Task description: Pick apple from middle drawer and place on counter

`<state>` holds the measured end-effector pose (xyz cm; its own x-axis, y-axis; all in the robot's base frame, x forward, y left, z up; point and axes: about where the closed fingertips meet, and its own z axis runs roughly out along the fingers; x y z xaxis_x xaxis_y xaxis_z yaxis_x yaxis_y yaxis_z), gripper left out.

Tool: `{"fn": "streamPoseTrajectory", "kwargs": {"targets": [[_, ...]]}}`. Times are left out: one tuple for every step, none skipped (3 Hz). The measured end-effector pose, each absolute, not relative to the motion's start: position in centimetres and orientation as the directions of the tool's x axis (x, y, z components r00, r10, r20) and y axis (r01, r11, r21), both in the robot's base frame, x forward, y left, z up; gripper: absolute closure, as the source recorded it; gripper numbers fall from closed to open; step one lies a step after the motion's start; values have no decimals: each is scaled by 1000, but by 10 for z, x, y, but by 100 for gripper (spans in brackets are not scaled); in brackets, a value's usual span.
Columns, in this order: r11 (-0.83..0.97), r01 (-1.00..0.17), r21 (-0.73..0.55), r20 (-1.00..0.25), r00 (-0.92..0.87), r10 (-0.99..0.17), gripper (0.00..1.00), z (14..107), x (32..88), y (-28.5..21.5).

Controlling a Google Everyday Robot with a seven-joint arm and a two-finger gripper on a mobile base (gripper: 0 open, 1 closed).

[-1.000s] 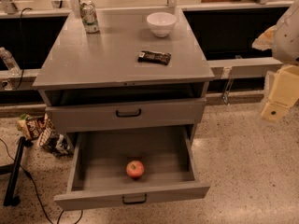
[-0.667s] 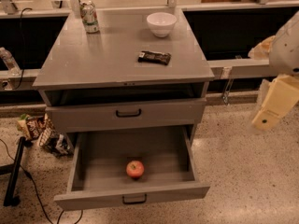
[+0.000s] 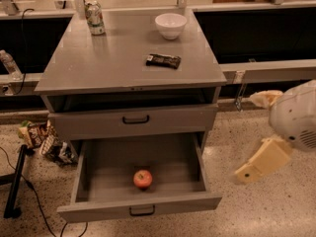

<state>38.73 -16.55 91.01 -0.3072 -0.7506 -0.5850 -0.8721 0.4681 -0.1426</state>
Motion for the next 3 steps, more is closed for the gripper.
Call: {"fn": "streamPoseTrajectory", "kwargs": {"targets": [[512, -846, -147, -618, -326, -715, 0, 895, 395, -163], [512, -846, -147, -618, -326, -715, 0, 895, 395, -163], [529, -835, -155, -649, -317, -691, 0, 857, 420, -156]]}}
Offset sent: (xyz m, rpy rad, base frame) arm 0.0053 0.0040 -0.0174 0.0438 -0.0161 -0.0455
